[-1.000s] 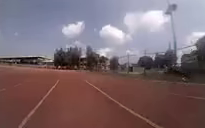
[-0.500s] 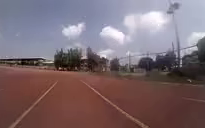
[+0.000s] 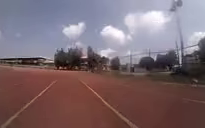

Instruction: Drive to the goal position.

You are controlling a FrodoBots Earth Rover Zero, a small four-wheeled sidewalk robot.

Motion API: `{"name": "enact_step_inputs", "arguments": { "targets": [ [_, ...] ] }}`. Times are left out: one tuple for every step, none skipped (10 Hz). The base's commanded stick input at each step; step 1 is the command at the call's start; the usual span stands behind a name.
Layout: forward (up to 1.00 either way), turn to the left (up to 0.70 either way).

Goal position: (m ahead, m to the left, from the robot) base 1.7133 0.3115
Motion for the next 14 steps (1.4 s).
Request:
{"name": "enact_step_inputs", "arguments": {
  "targets": [
    [0.70, 0.00],
    [0.70, 0.00],
    [0.70, 0.00],
    [0.70, 0.00],
    [0.70, 0.00],
    [0.70, 0.00],
    [0.70, 0.00],
    [0.70, 0.00],
    [0.70, 0.00],
    [0.70, 0.00],
    [0.70, 0.00],
    [0.70, 0.00],
    [0.70, 0.00],
    [0.70, 0.00]
  ]
}}
